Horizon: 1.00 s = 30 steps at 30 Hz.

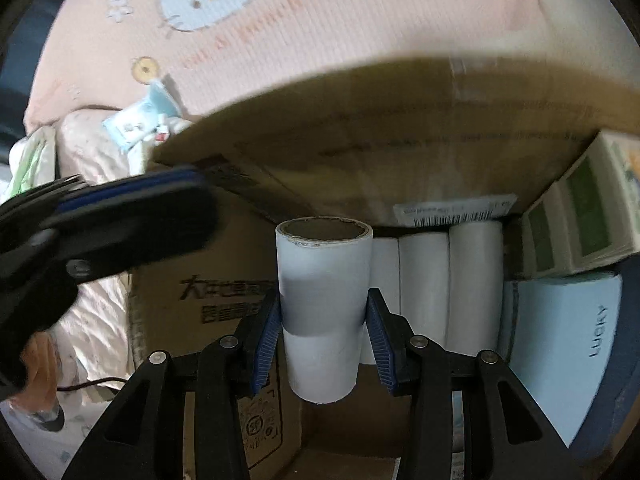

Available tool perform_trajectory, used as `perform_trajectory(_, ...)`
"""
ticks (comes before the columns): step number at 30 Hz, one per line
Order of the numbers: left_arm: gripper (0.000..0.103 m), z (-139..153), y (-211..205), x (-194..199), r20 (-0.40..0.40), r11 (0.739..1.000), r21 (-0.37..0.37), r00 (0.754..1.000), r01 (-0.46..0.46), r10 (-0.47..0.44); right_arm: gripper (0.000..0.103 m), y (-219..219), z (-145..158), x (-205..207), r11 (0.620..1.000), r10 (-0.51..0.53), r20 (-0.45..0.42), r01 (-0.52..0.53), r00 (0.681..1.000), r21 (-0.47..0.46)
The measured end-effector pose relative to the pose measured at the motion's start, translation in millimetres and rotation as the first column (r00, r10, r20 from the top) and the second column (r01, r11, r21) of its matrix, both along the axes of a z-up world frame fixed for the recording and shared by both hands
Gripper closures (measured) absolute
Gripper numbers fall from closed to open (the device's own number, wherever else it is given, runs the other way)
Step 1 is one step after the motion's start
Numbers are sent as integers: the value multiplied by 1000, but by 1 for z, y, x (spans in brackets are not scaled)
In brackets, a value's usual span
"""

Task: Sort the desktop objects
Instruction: 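Lower the tube into the box beside the rolls and open both grippers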

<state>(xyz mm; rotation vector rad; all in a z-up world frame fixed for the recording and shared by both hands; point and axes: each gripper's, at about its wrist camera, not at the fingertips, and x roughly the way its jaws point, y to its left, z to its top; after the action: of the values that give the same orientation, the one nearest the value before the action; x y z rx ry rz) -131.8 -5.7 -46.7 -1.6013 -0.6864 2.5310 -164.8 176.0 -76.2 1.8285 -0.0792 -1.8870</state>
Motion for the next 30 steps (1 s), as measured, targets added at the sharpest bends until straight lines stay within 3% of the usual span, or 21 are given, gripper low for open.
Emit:
perform_trajectory(7,94,0,-9,2,-4,1000,12,1000,3,-3,63,-14,-24,-4,996,45,50,-48,998,77)
perform_trajectory(14,93,-4,-13,6,4,1000,28,1000,-3,2,62,-23,-34,-12,998,36,77,-40,996,48)
perform_trajectory(17,85,-3,-14,8,-9,999,44,1000,7,-6,62,-23,-29,-12,999,33,69,-35,997,24)
perform_trajectory(21,58,4,-10,12,-65,999,44,998,28,-25,62,-17,-14,-8,1000,13,41,-14,999,12)
perform_trajectory(26,50,9,-1,17,-112,998,5,992,59,-58,62,-9,18,4,998,-15,-50,18,999,56)
perform_trajectory(30,49,7,4,18,-112,998,4,991,68,-67,62,-8,41,15,996,-22,-118,31,993,80)
